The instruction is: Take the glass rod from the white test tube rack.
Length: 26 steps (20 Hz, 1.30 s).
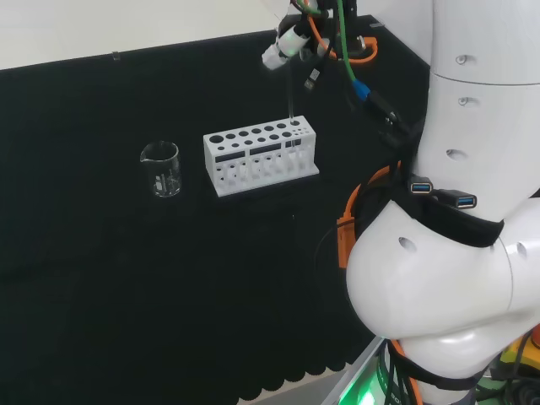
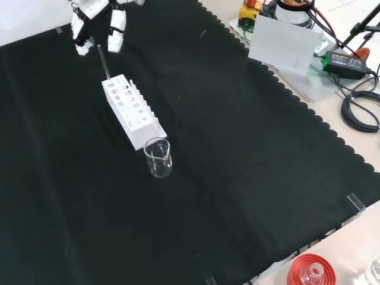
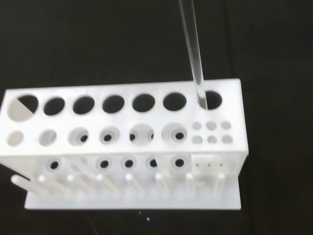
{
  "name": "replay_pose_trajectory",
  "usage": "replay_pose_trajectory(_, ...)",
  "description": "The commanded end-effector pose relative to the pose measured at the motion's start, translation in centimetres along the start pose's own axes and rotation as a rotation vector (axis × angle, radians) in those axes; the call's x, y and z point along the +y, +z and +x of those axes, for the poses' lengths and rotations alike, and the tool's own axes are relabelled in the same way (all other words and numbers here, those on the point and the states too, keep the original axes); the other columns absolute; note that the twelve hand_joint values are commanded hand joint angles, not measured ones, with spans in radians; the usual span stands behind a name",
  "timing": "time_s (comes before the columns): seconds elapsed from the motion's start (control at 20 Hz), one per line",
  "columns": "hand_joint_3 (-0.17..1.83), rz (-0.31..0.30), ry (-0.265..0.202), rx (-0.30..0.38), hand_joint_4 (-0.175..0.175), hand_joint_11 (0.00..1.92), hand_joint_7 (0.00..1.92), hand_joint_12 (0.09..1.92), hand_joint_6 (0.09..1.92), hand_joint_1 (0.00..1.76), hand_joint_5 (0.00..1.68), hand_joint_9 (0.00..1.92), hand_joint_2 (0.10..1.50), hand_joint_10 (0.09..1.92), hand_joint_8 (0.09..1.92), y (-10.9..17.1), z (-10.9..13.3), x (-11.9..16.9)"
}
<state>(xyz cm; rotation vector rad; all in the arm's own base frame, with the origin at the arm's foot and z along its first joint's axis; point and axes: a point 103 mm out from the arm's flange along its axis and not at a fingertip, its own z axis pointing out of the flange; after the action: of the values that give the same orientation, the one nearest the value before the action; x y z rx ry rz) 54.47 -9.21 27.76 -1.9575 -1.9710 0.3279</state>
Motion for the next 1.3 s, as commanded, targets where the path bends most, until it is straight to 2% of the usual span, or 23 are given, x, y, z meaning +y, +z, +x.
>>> replay_pose_trajectory(0.05, 0.41, 0.022, -0.004, -0.023, -0.109, 0.6, 0.55, 1.33, 0.83, 0.64, 0.4, 0.79, 0.91, 0.81, 0.88, 0.9, -0.2, 0.6)
replay_pose_trajectory(0.65, 0.52, 0.031, -0.016, -0.057, -0.123, 0.72, 0.61, 1.28, 0.9, 0.93, 0.53, 0.91, 0.81, 0.74, 0.86, 1.0, 0.3, 1.6)
replay_pose_trajectory(1.0, 0.62, 0.02, -0.022, -0.059, -0.145, 0.82, 0.66, 1.24, 0.92, 1.04, 0.6, 0.97, 0.76, 0.71, 0.85, 0.8, 0.2, 2.2)
replay_pose_trajectory(1.3, 0.7, 0.02, -0.023, -0.102, -0.165, 0.89, 0.71, 1.2, 0.93, 1.11, 0.64, 1.02, 0.73, 0.68, 0.84, 0.8, 0.7, 2.6)
